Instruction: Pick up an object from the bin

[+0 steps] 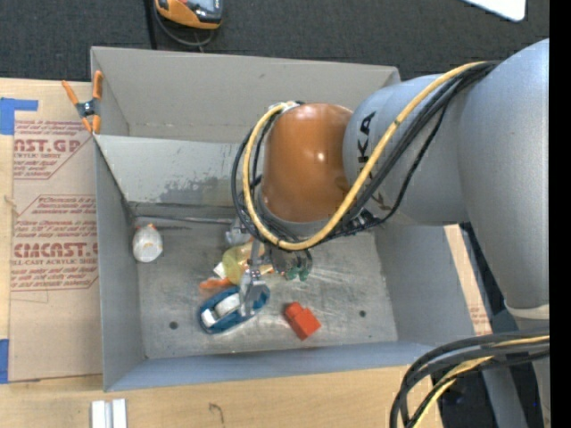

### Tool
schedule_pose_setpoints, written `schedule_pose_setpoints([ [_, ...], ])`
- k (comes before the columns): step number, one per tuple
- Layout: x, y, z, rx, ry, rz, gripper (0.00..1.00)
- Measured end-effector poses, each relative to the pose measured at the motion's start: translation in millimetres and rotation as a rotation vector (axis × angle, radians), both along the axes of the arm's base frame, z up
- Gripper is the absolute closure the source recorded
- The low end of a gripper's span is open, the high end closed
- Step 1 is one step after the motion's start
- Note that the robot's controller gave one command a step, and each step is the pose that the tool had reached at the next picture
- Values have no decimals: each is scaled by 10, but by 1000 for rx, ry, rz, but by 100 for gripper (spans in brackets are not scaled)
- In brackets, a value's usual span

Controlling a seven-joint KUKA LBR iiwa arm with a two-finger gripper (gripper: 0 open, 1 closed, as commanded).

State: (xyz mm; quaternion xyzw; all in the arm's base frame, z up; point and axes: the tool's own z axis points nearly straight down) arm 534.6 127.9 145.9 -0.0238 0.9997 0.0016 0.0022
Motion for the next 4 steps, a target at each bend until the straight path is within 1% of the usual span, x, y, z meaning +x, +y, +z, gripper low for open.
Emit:
schedule_pose_setpoints([
  [1, -128, -21, -579, -17, 12, 367, 100],
  [2, -129, -23, -582, -17, 12, 368, 100],
  [3, -152, -42, -565, -15, 18, 368, 100],
  [4, -126, 71, 1431, -3, 0, 390, 100],
])
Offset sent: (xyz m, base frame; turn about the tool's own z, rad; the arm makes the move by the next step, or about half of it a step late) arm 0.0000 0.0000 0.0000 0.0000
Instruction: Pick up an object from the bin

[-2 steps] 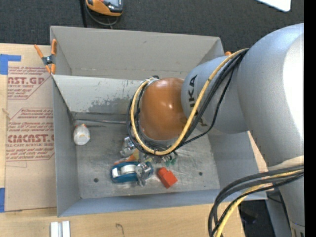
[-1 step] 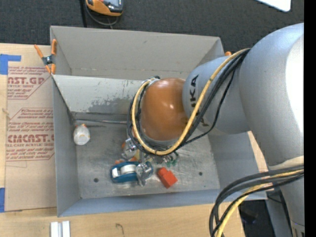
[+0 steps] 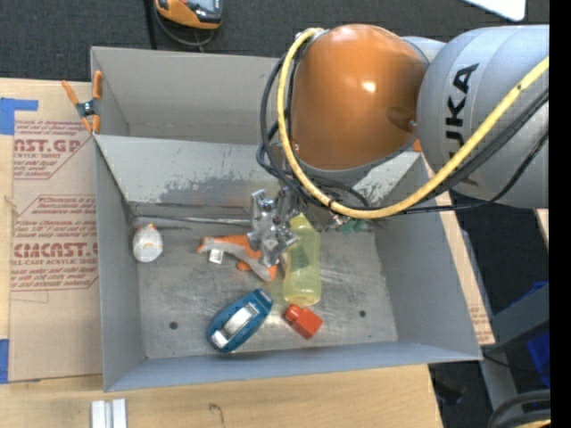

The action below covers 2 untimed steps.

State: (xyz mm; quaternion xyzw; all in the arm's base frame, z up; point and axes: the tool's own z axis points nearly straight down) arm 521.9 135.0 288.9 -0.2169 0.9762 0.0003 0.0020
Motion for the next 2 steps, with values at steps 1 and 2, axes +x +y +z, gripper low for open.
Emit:
schedule_pose_setpoints([
  [1, 2, 0, 2, 1, 0, 0, 100],
  [2, 125, 226, -664, -1, 4, 348, 0],
])
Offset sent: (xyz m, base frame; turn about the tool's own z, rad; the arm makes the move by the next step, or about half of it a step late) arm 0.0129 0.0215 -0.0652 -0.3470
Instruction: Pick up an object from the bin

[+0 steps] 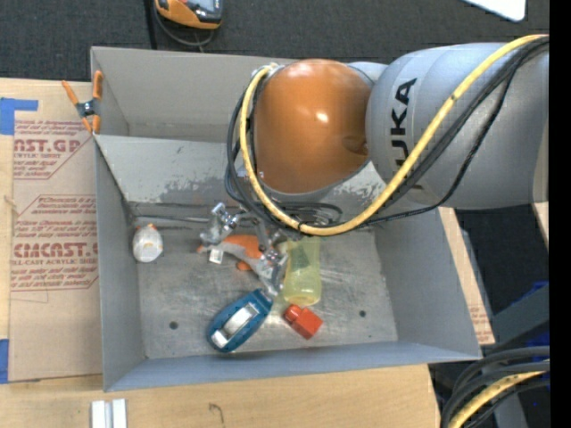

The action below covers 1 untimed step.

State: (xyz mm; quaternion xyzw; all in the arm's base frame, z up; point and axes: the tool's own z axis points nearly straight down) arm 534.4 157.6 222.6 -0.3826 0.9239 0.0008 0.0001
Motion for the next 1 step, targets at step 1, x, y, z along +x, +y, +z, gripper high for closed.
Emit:
schedule_pose_setpoints([
  [1, 2, 1, 8, 1, -1, -1, 0],
])
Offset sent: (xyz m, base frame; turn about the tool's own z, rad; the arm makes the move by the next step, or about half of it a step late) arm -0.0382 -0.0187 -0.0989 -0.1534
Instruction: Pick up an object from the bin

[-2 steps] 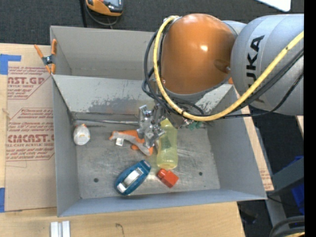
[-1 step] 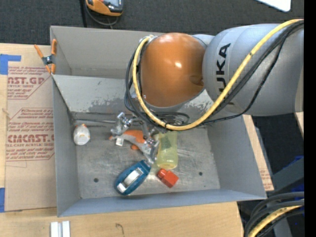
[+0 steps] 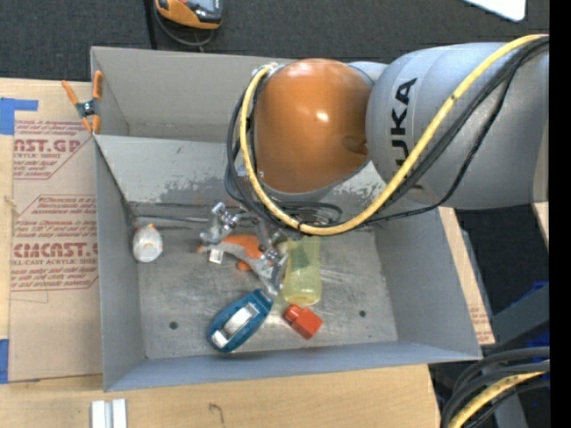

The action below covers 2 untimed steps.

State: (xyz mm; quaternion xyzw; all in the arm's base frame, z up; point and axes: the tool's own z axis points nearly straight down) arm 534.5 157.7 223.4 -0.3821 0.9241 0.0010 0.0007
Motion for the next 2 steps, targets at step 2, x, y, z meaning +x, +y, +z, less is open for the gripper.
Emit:
schedule_pose_setpoints([
  [2, -364, -38, -809, 0, -2, 225, 0],
])
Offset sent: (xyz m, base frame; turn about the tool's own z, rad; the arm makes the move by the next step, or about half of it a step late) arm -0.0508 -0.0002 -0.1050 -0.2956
